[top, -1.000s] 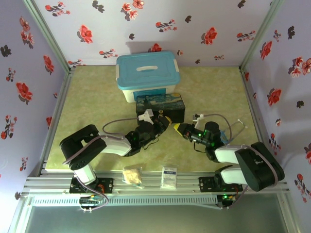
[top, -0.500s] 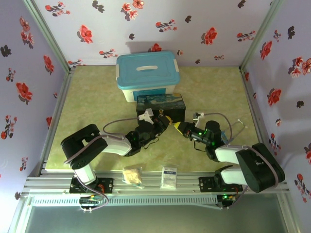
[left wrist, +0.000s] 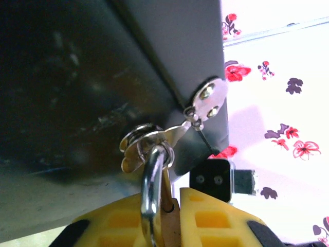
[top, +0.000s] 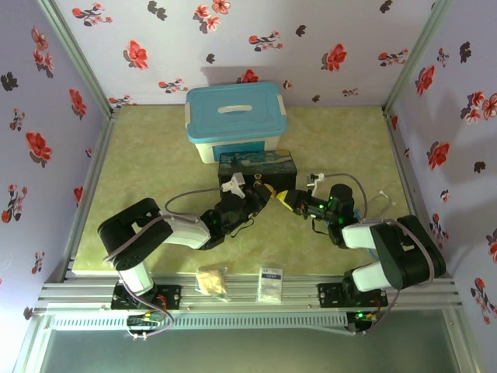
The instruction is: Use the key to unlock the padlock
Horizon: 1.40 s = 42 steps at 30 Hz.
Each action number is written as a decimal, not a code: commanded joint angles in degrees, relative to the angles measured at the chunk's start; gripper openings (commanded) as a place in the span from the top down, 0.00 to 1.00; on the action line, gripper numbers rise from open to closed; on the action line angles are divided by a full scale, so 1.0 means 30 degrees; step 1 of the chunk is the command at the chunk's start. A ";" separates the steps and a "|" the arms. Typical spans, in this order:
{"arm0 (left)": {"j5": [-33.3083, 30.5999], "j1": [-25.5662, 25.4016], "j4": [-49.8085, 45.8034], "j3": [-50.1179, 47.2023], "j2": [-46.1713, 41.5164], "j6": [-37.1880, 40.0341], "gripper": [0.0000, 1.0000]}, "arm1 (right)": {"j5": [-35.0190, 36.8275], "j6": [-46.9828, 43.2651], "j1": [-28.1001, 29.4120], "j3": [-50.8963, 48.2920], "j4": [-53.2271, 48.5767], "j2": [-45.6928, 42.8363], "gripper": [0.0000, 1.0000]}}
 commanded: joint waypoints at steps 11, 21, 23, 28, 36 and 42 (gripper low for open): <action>0.2412 -0.0228 0.1203 0.1429 0.1076 -0.0631 1.00 | 0.0708 0.0296 -0.0099 0.1169 0.2513 0.1496 1.00; 0.1158 0.0299 0.0364 0.0628 0.0462 -0.0098 1.00 | 0.2360 -0.1695 0.0422 0.0539 -0.2592 -0.1395 0.87; 0.1184 0.0538 0.0504 0.0557 0.0427 0.0032 1.00 | 0.2509 -0.1982 0.0426 0.0248 -0.3608 -0.2138 0.84; 0.1537 0.0991 0.0869 0.0521 0.0267 0.0201 1.00 | 0.2974 -0.3082 0.0444 -0.0263 -0.6946 -0.4404 0.77; 0.1771 0.1072 0.1223 0.0756 0.0574 -0.0015 1.00 | 0.3015 -0.3373 0.0427 -0.0546 -0.7677 -0.5326 0.83; 0.1829 0.1058 0.1057 0.0626 0.0443 -0.0061 1.00 | 0.2825 -0.2645 0.0426 -0.0242 -0.5188 -0.4057 0.90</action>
